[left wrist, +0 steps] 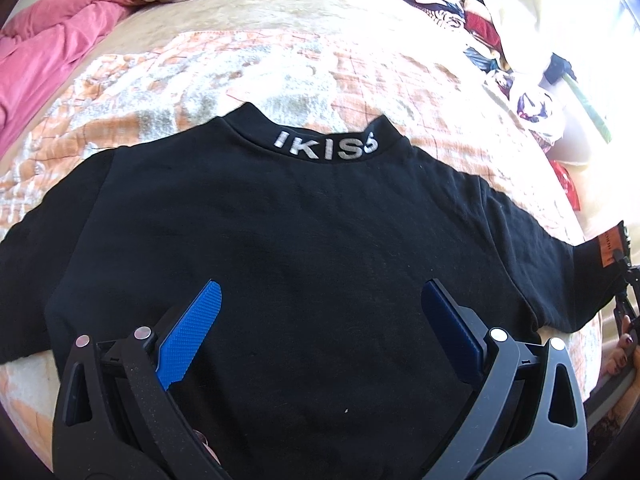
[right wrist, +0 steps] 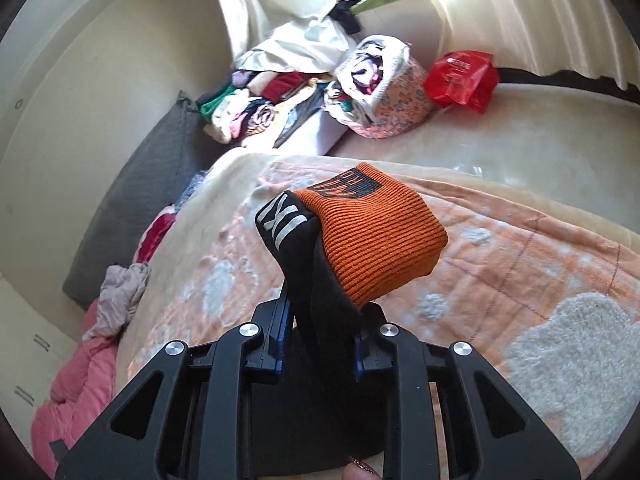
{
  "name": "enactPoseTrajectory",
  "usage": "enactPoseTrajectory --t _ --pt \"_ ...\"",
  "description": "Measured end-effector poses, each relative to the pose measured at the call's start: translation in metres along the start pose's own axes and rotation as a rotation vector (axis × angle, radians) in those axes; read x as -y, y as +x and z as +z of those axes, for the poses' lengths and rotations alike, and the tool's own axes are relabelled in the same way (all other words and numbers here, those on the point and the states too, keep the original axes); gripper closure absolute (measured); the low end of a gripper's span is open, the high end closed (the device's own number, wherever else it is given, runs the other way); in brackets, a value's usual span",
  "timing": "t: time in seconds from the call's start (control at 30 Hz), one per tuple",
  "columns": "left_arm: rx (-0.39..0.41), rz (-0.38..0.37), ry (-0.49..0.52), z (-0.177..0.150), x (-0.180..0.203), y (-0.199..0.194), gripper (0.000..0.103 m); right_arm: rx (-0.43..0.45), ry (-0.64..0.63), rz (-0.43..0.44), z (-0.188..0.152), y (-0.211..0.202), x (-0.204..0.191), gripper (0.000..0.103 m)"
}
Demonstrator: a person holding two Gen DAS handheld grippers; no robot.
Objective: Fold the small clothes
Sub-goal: 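Close the right tool on the orange sleeve cuff and lift it, then pass the orange cuff from the right tool into the left tool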
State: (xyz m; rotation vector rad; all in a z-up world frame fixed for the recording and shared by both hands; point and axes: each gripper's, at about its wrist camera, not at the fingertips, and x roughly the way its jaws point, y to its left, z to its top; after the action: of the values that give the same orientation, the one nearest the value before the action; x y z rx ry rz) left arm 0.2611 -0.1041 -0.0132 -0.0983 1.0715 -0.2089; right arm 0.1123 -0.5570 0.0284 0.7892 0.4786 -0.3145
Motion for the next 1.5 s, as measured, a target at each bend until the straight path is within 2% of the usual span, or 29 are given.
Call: enactPoseTrajectory --t 0.23,0.43,0.6,0.8,0.87,0.93,1.0,1.2,1.37,1.5 --pt "0.021 -0.017 -0.045 0.002 -0.019 -0.014 0.009 -0.001 -0.216 0.083 -0.029 -0.013 -0.067 0.081" --pt "0.026 -0.044 -0.084 0.001 -0.037 -0.023 0.009 -0.046 -0.352 0.139 -0.063 -0.014 -0.106 0.081" --pt "0.023 -0.098 -0.115 -0.001 -0.051 -0.026 0.009 -0.083 -0.472 0.154 -0.094 -0.008 -0.134 0.081" --pt "0.017 -0.121 -0.15 -0.004 -0.066 -0.026 0.009 -0.155 -0.603 0.181 -0.132 0.004 -0.158 0.079" --pt "0.009 -0.132 -0.157 -0.005 -0.067 -0.024 0.009 -0.205 -0.627 0.21 -0.144 0.008 -0.164 0.076" --pt "-0.003 -0.142 -0.16 -0.007 -0.067 -0.021 0.009 -0.265 -0.63 0.248 -0.154 0.011 -0.169 0.061" --pt "-0.018 -0.156 -0.164 -0.01 -0.066 -0.018 0.009 -0.31 -0.632 0.292 -0.162 0.011 -0.174 0.055" --pt "-0.062 -0.218 -0.169 -0.021 -0.055 -0.008 0.009 -0.311 -0.648 0.331 -0.153 -0.002 -0.175 0.051" --pt "-0.124 -0.346 -0.175 -0.031 -0.035 0.006 0.01 -0.301 -0.603 0.272 -0.132 0.0 -0.156 0.05" --pt "-0.16 -0.381 -0.167 -0.036 -0.018 0.015 0.031 -0.288 -0.569 0.208 -0.12 0.003 -0.143 0.048"
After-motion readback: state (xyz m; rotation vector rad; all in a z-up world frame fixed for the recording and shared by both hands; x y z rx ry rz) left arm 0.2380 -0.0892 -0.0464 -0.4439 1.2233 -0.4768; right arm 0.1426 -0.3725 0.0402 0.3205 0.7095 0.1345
